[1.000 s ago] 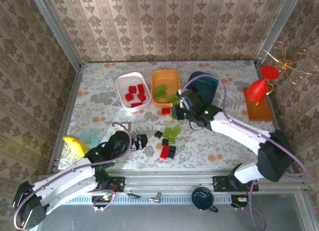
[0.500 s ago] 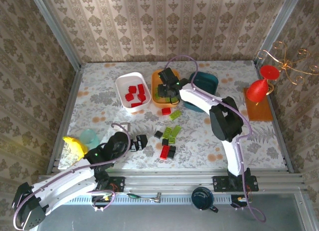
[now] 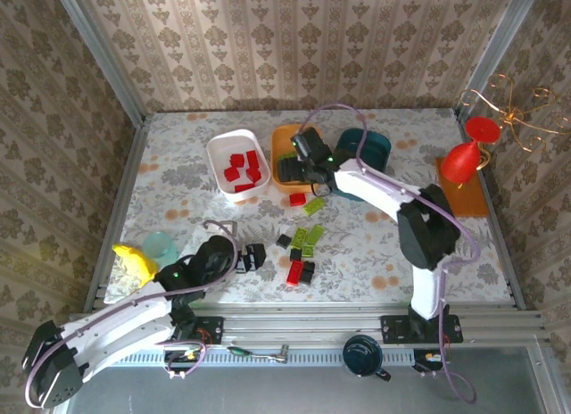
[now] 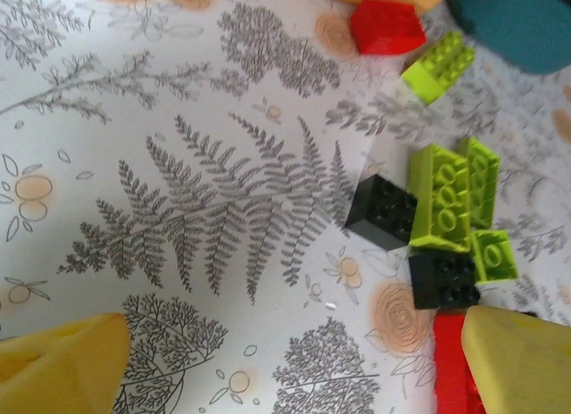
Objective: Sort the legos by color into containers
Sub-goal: Place the lego in the container, then move the lego to the center of the table.
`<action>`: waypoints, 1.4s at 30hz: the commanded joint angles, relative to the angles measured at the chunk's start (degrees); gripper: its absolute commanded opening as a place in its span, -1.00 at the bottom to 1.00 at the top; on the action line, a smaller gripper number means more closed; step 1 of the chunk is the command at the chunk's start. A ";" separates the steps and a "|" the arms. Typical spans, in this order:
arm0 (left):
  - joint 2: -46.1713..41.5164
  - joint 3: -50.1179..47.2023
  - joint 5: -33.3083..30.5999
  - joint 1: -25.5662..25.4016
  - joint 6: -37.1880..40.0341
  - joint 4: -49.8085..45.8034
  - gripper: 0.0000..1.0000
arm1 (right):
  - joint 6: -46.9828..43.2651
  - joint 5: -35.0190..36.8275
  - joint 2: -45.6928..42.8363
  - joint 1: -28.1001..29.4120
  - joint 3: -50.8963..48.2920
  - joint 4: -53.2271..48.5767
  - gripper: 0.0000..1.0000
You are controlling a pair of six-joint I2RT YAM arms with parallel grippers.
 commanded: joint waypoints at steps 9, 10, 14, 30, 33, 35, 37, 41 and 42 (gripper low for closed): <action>22.79 13.77 7.45 -0.64 11.18 1.34 0.55 | 3.39 -0.05 -19.33 1.95 -26.85 8.34 0.64; 24.45 14.74 7.32 -0.62 11.90 1.02 0.52 | 3.70 0.06 -20.49 1.95 -28.28 8.42 0.64; 31.34 19.32 6.77 -0.44 14.70 -0.72 0.37 | 4.68 0.84 -24.56 2.04 -33.43 8.68 0.64; 44.97 24.33 10.70 2.57 18.26 4.25 0.13 | 6.61 3.07 -32.52 2.03 -40.68 7.90 0.65; 46.39 24.23 10.64 3.29 17.80 4.07 0.05 | 6.87 3.16 -32.55 2.04 -41.14 7.83 0.65; 46.55 23.40 10.10 4.12 17.23 4.13 -0.02 | 7.00 3.07 -32.69 2.04 -41.41 7.85 0.65; 46.16 22.14 10.27 5.16 16.53 4.67 -0.06 | 6.99 3.24 -32.73 2.04 -41.58 7.81 0.65; 43.70 19.92 9.56 7.08 16.09 3.90 -0.11 | 6.90 3.29 -32.82 2.04 -41.73 7.72 0.65; 42.81 19.43 9.58 7.61 16.22 3.72 -0.11 | 6.89 3.29 -32.88 2.04 -41.69 7.72 0.65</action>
